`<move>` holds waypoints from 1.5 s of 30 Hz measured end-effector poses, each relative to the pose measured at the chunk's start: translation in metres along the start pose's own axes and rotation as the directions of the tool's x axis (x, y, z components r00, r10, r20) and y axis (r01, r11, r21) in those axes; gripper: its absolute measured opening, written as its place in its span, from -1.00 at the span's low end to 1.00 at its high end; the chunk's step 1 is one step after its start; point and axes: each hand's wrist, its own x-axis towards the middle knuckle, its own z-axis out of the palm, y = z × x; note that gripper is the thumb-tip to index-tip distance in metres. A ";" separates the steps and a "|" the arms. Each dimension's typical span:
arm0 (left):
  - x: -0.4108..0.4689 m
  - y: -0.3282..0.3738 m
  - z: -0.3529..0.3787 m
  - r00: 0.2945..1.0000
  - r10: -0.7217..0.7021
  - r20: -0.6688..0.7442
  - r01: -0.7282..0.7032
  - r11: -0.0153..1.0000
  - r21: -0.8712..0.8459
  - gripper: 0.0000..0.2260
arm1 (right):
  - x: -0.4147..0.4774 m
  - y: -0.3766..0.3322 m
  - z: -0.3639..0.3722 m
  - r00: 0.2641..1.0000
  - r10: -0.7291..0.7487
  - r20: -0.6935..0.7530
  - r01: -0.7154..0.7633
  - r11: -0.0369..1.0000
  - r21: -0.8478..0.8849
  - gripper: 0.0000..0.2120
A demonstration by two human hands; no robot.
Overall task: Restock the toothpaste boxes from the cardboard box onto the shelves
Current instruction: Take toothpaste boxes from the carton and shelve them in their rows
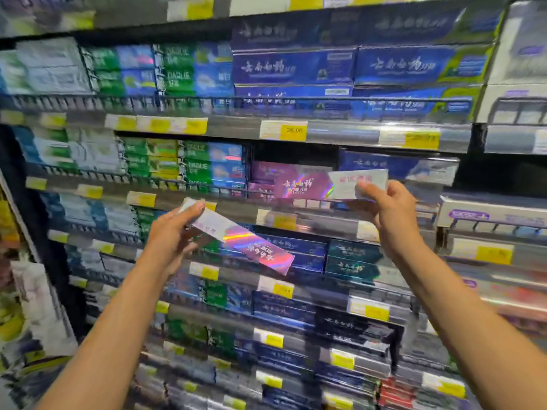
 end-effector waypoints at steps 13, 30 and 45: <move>0.055 0.006 -0.003 1.000 0.009 -0.009 -0.009 0.997 -0.073 -0.91 | 0.045 0.017 0.055 0.997 -0.070 -0.025 0.064 0.982 -0.177 -0.67; 0.125 0.007 -0.003 0.997 0.002 0.078 0.012 0.985 -0.172 -0.91 | 0.074 0.026 0.067 0.974 -0.123 0.188 0.225 0.507 -0.832 -0.68; 0.159 0.011 -0.003 0.975 0.055 0.216 0.000 0.969 -0.247 -0.93 | 0.100 0.004 0.069 0.868 0.055 0.494 0.491 0.056 -0.869 -0.55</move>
